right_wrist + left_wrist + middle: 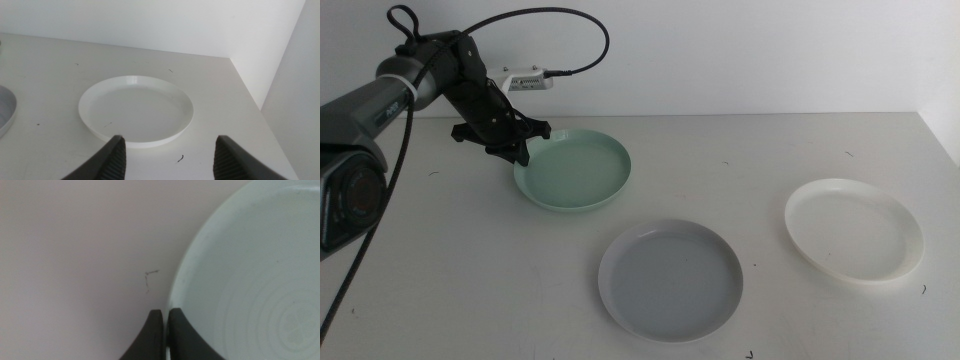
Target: Stack the three bowls on top of each other.
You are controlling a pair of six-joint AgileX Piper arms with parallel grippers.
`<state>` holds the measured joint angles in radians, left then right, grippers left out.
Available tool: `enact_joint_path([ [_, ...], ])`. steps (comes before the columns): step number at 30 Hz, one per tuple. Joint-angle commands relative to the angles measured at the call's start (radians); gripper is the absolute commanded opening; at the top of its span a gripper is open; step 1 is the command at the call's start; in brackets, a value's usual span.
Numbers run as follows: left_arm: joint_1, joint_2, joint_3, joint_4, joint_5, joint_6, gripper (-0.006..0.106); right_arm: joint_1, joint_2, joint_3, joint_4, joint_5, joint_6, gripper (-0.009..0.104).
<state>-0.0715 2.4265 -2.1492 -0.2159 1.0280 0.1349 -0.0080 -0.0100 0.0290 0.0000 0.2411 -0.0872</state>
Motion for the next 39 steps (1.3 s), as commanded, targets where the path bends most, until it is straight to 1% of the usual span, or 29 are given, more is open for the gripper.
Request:
enact_joint_path([
  [1, 0.002, -0.113, -0.023, -0.007, 0.000, -0.005, 0.000, -0.008, -0.027, -0.007, -0.012, -0.076, -0.004, 0.045],
  [5, 0.002, -0.164, -0.021, -0.028, 0.026, -0.007, 0.000, -0.008, -0.027, -0.007, -0.012, -0.076, -0.004, 0.045],
  [12, 0.001, -0.262, 0.013, -0.118, 0.077, 0.000, 0.000, -0.008, -0.027, -0.007, -0.012, -0.076, -0.004, 0.045],
  [15, 0.001, -0.339, 0.105, -0.148, 0.036, 0.025, 0.000, -0.008, -0.027, -0.007, -0.012, -0.076, -0.004, 0.045],
  [17, 0.001, -0.399, 0.185, -0.153, 0.002, 0.025, 0.000, -0.008, -0.027, -0.007, -0.012, -0.076, -0.004, 0.045],
  [19, 0.001, -0.469, 0.286, -0.165, -0.045, 0.025, 0.000, -0.008, -0.027, -0.007, -0.012, -0.076, -0.004, 0.045],
  [20, 0.001, -0.538, 0.384, -0.174, -0.086, 0.025, 0.000, -0.008, -0.027, -0.007, -0.012, -0.076, -0.004, 0.045],
  [24, 0.000, -0.651, 0.545, -0.202, -0.140, 0.025, 0.000, -0.008, -0.027, -0.007, -0.012, -0.076, -0.004, 0.045],
  [29, -0.024, -0.766, 0.714, -0.204, -0.192, 0.024, 0.000, -0.008, -0.027, -0.007, -0.012, -0.076, -0.004, 0.045],
  [32, -0.053, -0.811, 0.796, -0.209, -0.221, 0.023, 0.000, -0.008, -0.027, -0.007, -0.012, -0.076, -0.004, 0.045],
  [39, -0.149, -0.845, 0.943, -0.264, -0.302, 0.022, 0.000, -0.008, -0.027, -0.007, -0.012, -0.076, -0.004, 0.045],
])
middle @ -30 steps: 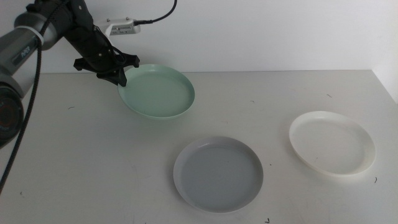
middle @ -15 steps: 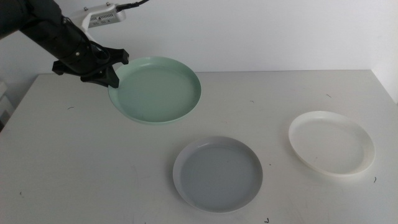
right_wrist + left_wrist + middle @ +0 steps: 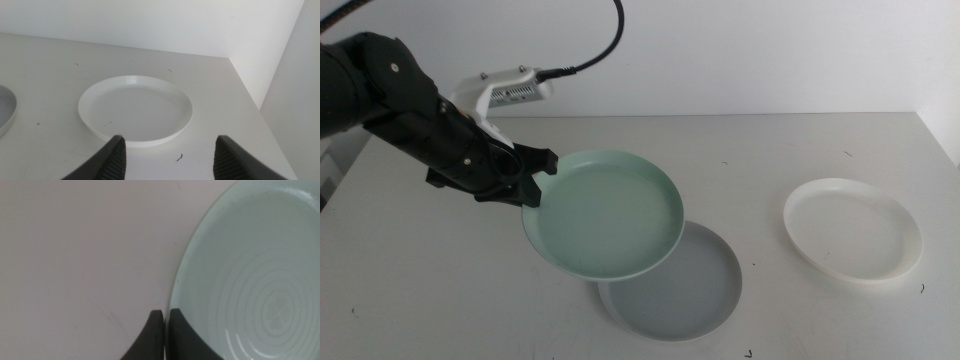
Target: Stack the three bowls on top of each other.
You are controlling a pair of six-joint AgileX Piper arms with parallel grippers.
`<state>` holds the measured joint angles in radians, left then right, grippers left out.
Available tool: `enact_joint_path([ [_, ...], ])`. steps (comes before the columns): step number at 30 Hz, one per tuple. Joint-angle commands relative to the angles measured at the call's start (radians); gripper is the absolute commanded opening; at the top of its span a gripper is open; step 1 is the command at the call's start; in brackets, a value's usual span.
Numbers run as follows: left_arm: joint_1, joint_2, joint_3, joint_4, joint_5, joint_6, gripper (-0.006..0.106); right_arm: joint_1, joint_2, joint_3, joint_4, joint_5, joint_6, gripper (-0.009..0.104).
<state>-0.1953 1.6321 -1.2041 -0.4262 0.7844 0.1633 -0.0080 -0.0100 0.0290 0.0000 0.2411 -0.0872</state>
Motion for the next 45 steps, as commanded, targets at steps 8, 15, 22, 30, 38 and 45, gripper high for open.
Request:
enact_joint_path([
  [8, -0.165, -0.022, 0.045, -0.069, -0.189, -0.034, 0.000, -0.008, -0.027, -0.007, -0.012, -0.076, -0.004, 0.045],
  [15, -0.235, 0.037, 0.044, -0.081, -0.268, -0.054, 0.000, -0.008, -0.027, -0.007, -0.012, -0.076, -0.004, 0.045],
  [22, -0.235, 0.109, 0.045, -0.141, -0.279, -0.049, 0.000, -0.008, -0.027, -0.007, -0.012, -0.076, -0.004, 0.045],
  [30, -0.235, 0.136, 0.045, -0.134, -0.253, -0.046, 0.001, -0.008, -0.027, -0.007, -0.012, -0.076, -0.004, 0.045],
  [38, -0.235, 0.136, 0.045, -0.128, -0.235, -0.046, 0.034, -0.008, -0.027, -0.007, -0.012, -0.076, -0.004, 0.045],
  [45, -0.235, 0.119, 0.044, -0.128, -0.216, -0.024, 0.093, -0.008, -0.027, -0.007, -0.012, -0.076, -0.004, 0.045],
])
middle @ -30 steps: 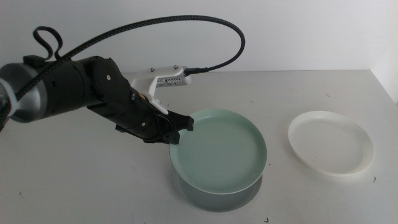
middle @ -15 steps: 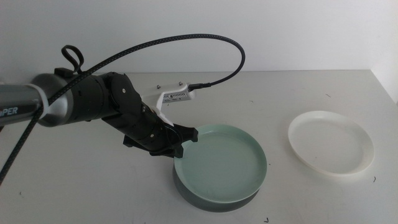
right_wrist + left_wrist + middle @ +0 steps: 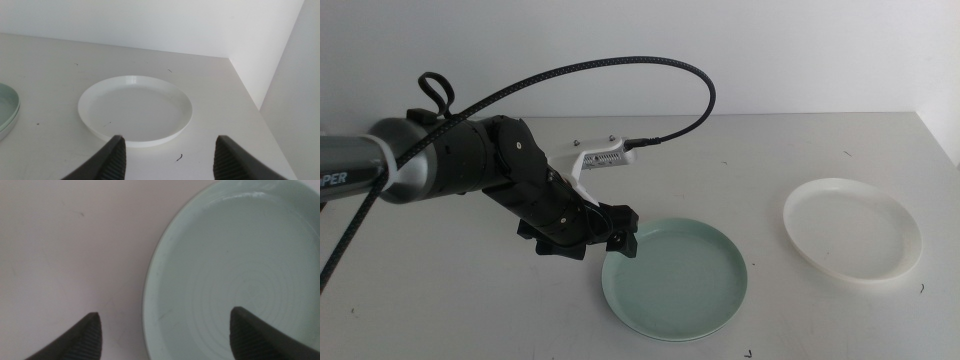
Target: Stack the three bowls on top of each other.
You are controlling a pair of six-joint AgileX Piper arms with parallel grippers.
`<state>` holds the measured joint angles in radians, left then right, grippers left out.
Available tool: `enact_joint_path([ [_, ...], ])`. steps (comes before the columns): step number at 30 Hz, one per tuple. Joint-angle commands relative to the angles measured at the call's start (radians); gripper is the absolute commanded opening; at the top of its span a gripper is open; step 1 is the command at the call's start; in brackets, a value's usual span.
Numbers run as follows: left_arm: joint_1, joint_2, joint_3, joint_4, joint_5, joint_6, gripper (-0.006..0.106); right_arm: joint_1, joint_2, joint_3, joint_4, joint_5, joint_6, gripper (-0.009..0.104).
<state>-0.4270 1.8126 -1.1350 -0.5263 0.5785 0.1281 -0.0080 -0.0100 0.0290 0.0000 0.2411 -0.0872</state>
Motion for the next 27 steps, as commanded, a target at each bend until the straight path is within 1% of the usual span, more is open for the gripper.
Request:
enact_joint_path([
  [1, -0.004, -0.070, -0.025, -0.029, -0.009, 0.014, 0.096, -0.008, -0.027, -0.007, -0.012, -0.076, -0.004, 0.045],
  [3, -0.003, -0.097, -0.025, -0.037, -0.007, 0.032, 0.101, -0.008, -0.027, -0.007, -0.012, -0.076, -0.004, 0.045],
  [9, -0.003, -0.220, -0.027, -0.025, -0.004, 0.055, 0.101, -0.008, -0.027, -0.007, -0.012, -0.076, -0.004, 0.045],
  [13, -0.003, -0.311, -0.027, -0.032, 0.024, 0.084, 0.101, -0.008, -0.027, -0.007, -0.012, -0.076, -0.004, 0.045],
  [16, -0.003, -0.386, -0.027, -0.049, 0.066, 0.094, 0.101, -0.008, -0.027, -0.007, -0.012, -0.076, -0.004, 0.045],
  [22, -0.003, -0.571, -0.027, -0.052, 0.143, 0.187, 0.101, -0.008, -0.027, -0.007, -0.012, -0.076, -0.004, 0.045],
  [27, -0.003, -0.752, -0.027, -0.036, 0.226, 0.189, 0.101, -0.008, -0.027, -0.007, -0.012, -0.076, -0.004, 0.045],
])
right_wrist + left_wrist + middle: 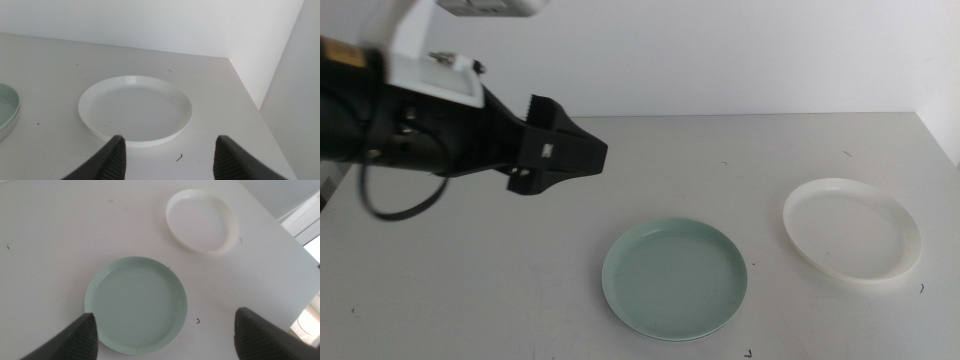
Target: Stack the three bowls on top of each other.
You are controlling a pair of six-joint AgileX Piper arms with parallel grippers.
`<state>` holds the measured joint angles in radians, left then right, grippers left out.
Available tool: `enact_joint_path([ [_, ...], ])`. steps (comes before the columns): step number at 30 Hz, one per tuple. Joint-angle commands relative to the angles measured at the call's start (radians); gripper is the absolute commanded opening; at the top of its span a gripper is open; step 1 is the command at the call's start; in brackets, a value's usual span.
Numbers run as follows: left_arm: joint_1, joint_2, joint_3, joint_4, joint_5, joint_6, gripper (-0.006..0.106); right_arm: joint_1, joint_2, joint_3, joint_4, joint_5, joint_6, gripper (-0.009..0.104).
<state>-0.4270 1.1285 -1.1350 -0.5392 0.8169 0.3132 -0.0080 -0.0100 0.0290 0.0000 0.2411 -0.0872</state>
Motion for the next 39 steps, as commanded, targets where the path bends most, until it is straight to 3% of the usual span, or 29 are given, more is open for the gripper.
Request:
enact_joint_path([
  [1, -0.003, -0.093, -0.027, -0.018, 0.000, 0.004, 0.101, -0.008, -0.027, -0.007, -0.012, -0.076, -0.004, 0.045],
  [9, -0.003, -0.235, -0.027, 0.034, 0.047, 0.004, 0.101, -0.008, -0.027, -0.007, -0.012, -0.076, -0.004, 0.045],
  [21, -0.003, -0.239, -0.027, 0.057, 0.039, 0.003, 0.101, -0.008, -0.027, -0.007, -0.012, -0.076, -0.004, 0.045],
  [23, -0.003, -0.239, -0.027, 0.057, 0.039, 0.003, 0.101, -0.008, -0.024, -0.024, 0.051, -0.057, -0.004, 0.045],
  [30, -0.003, -0.238, -0.027, 0.058, 0.039, 0.002, 0.101, -0.008, 0.099, -0.222, 0.061, 0.119, -0.004, 0.045],
  [39, -0.003, -0.238, -0.027, 0.058, 0.039, 0.002, 0.101, -0.008, 0.395, -0.514, 0.055, 0.227, -0.004, 0.045],
])
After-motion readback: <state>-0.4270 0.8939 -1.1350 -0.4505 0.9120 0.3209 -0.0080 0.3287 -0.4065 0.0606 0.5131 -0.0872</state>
